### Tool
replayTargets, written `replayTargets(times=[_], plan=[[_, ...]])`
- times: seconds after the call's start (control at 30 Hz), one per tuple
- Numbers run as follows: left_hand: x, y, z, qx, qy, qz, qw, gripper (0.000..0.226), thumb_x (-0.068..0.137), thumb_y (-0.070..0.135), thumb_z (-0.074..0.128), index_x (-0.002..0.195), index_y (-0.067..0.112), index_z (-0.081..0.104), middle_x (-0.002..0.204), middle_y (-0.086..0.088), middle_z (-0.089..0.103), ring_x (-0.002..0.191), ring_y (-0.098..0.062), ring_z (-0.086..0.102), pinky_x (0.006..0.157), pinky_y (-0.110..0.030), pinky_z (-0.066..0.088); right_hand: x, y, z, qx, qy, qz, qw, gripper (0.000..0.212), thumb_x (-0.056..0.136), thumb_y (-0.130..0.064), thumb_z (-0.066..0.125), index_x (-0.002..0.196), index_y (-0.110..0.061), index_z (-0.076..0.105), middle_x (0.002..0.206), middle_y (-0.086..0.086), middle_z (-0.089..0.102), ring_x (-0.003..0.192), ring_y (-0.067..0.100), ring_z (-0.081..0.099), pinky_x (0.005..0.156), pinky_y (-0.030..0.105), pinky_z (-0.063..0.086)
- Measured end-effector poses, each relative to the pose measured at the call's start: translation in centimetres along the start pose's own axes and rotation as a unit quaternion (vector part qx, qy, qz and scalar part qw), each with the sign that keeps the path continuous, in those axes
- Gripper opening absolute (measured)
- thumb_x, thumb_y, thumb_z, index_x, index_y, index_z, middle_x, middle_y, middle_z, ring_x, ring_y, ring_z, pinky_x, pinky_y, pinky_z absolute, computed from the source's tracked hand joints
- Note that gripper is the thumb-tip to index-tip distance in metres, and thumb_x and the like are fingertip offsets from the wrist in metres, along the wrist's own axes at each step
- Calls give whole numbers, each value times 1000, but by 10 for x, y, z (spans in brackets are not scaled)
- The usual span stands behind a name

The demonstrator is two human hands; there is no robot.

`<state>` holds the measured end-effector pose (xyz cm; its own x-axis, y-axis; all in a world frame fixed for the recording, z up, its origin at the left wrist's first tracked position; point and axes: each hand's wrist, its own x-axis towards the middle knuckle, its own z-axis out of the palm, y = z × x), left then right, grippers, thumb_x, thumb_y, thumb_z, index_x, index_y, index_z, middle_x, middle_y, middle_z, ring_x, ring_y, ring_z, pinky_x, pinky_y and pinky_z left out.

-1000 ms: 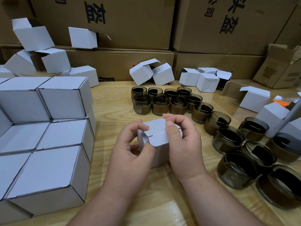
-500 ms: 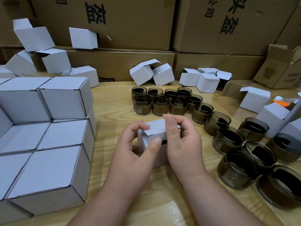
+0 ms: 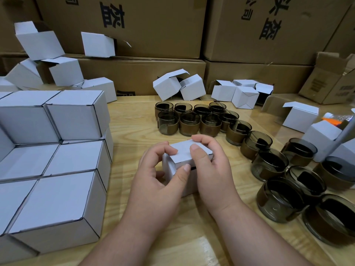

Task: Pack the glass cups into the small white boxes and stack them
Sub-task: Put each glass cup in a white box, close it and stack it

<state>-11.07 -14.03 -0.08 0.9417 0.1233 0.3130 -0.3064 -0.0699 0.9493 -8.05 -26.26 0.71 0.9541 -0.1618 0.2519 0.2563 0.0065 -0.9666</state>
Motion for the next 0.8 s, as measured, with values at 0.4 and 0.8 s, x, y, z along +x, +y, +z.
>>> replayTargets(times=[0.4,0.8], plan=[[1,-1,0,-7,9,15,1000,33,69,58,68,99,45,63,134,25,58,127,-7,57,95,-44,53,-1,-1,-1,-14,-5,6,1000,30,76,-32,56,103,-31,66,83,-22,65,70,-3,57,58,11,43],[2,-1,1,-22,7,-5,1000,31,72,54,63,102,46,61,118,28,63,90,10,61,72,-13,51,-2,-5,-3,8,2,6,1000,33,80,-29,45,102,-27,69,95,-27,68,80,-13,57,63,4,41]])
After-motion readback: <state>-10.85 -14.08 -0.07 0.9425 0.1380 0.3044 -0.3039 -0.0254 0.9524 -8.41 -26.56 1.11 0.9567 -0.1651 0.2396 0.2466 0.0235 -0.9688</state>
